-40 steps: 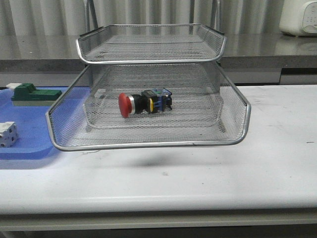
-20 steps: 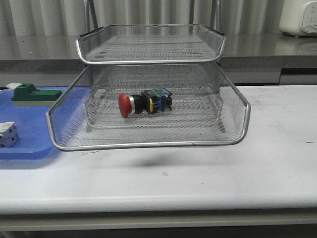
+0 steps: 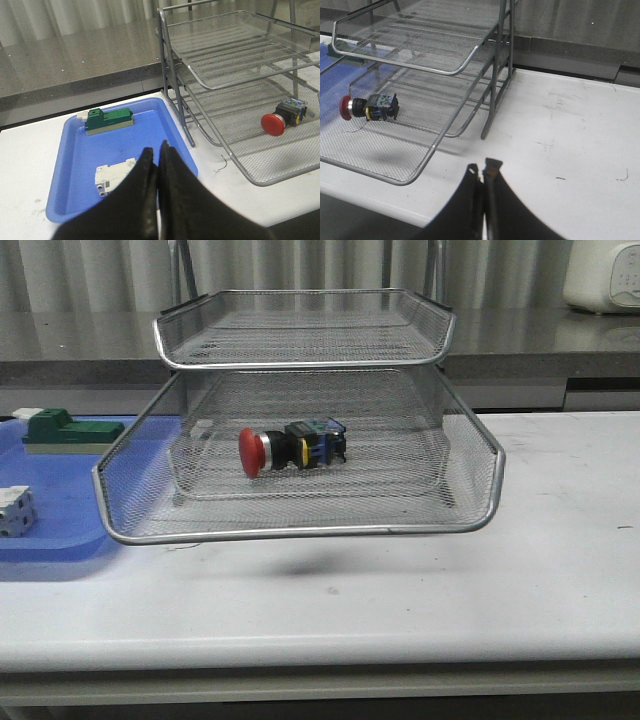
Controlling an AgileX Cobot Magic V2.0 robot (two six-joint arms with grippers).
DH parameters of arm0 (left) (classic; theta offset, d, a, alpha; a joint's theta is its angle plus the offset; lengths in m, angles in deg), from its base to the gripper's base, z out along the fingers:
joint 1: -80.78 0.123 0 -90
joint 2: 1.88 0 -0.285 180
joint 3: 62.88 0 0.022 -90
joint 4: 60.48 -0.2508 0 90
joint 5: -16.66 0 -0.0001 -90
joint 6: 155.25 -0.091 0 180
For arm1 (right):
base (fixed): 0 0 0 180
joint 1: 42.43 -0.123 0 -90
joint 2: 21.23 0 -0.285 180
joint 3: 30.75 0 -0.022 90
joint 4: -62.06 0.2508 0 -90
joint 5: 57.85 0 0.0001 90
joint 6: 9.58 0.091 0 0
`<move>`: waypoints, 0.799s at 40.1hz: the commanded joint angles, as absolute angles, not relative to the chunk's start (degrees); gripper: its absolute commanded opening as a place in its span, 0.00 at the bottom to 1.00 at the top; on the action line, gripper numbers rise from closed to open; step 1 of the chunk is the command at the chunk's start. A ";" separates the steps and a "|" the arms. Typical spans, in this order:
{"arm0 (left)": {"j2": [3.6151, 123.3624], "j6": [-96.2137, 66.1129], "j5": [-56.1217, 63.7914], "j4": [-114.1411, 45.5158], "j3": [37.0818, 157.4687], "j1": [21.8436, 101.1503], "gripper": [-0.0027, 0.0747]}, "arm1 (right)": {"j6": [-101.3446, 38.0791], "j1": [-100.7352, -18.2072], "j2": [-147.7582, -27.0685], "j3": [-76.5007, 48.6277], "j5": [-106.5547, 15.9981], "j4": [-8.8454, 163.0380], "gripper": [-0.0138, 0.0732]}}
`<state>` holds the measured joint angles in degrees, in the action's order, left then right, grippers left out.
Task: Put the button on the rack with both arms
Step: 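Raise the left gripper away from the rack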
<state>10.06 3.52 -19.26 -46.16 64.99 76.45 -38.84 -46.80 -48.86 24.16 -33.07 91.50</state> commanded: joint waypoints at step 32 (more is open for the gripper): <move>10.70 4.03 -15.02 -45.09 66.32 76.54 0.01 | -38.99 -46.84 -59.28 19.30 -43.20 93.51 0.09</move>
<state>10.06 3.52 -19.26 -46.16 64.90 76.45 -38.84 -46.80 -54.47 22.84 -38.16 92.48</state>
